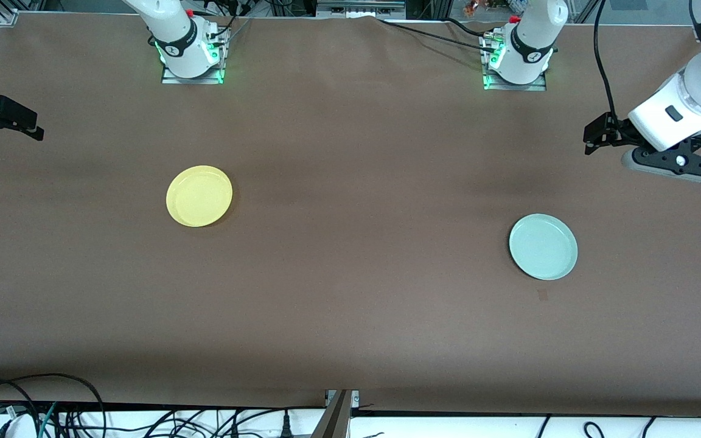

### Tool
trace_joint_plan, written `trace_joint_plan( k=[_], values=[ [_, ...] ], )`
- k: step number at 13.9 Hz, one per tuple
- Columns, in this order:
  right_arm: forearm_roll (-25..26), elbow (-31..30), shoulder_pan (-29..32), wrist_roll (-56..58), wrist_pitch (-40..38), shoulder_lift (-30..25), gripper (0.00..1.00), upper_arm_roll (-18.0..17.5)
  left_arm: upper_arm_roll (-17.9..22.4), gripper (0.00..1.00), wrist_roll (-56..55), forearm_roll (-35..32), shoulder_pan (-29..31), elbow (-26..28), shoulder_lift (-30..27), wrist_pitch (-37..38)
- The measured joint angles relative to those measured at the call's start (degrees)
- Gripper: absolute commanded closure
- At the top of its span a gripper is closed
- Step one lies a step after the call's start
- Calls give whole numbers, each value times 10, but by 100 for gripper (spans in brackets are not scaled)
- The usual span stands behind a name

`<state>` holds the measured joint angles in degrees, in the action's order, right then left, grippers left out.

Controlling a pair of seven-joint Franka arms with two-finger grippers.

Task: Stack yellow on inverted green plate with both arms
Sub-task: 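Move the left gripper toward the pale green plate, then lower the left gripper and pinch the green plate's rim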

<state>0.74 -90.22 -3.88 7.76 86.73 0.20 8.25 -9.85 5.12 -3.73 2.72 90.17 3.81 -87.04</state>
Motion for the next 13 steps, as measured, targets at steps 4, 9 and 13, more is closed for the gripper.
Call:
trace_joint_plan(
  k=[4, 9, 13],
  values=[
    [0, 0, 0, 0, 0, 0, 0, 0, 3, 0, 0, -3, 3, 0, 33, 0],
    [0, -1, -1, 0, 0, 1, 0, 0, 7, 0, 4, -3, 36, 0, 118, -47],
    [0, -7, -6, 0, 1, 3, 0, 0, 9, 0, 68, -3, 64, 1, 188, -125]
  ],
)
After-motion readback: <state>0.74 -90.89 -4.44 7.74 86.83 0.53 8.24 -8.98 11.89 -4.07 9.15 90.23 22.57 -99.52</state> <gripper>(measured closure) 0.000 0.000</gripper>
